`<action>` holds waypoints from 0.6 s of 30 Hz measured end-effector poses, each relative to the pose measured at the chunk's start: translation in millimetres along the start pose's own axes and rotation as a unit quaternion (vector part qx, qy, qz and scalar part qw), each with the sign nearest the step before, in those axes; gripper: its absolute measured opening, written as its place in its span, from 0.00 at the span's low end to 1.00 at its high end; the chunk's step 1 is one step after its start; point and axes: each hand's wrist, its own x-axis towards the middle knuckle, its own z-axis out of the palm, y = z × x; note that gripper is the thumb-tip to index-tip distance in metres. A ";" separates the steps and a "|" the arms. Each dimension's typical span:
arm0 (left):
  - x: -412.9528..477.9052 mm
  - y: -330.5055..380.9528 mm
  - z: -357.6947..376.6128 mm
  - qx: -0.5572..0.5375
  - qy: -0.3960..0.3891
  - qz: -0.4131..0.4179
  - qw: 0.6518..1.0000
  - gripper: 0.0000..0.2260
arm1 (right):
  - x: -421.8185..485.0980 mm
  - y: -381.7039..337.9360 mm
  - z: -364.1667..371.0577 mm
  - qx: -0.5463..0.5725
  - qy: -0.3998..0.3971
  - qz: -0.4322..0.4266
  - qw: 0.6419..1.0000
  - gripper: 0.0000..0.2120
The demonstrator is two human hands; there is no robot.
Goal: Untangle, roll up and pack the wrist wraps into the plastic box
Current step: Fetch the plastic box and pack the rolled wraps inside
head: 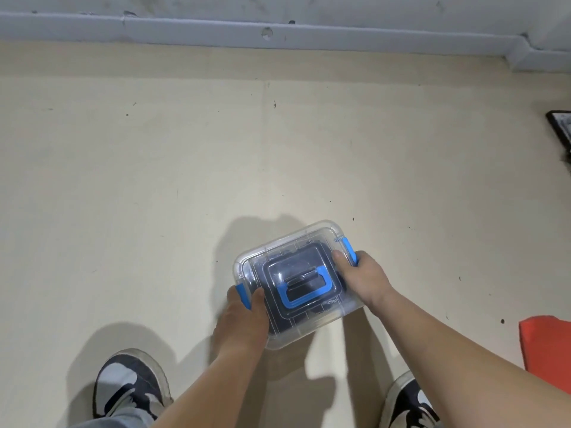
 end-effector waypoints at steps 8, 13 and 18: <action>2.7 83.3 9.5 -0.019 -0.014 0.104 0.994 0.19 | -7.6 77.5 -28.8 0.434 -0.041 0.230 0.870 0.21; -30.9 127.2 57.3 -0.093 -0.084 0.209 0.970 0.13 | -2.0 120.7 -60.0 0.572 0.037 0.243 0.783 0.19; -52.4 140.3 93.2 -0.022 -0.128 0.274 0.953 0.18 | 10.3 132.5 -88.6 0.682 0.124 0.237 0.681 0.17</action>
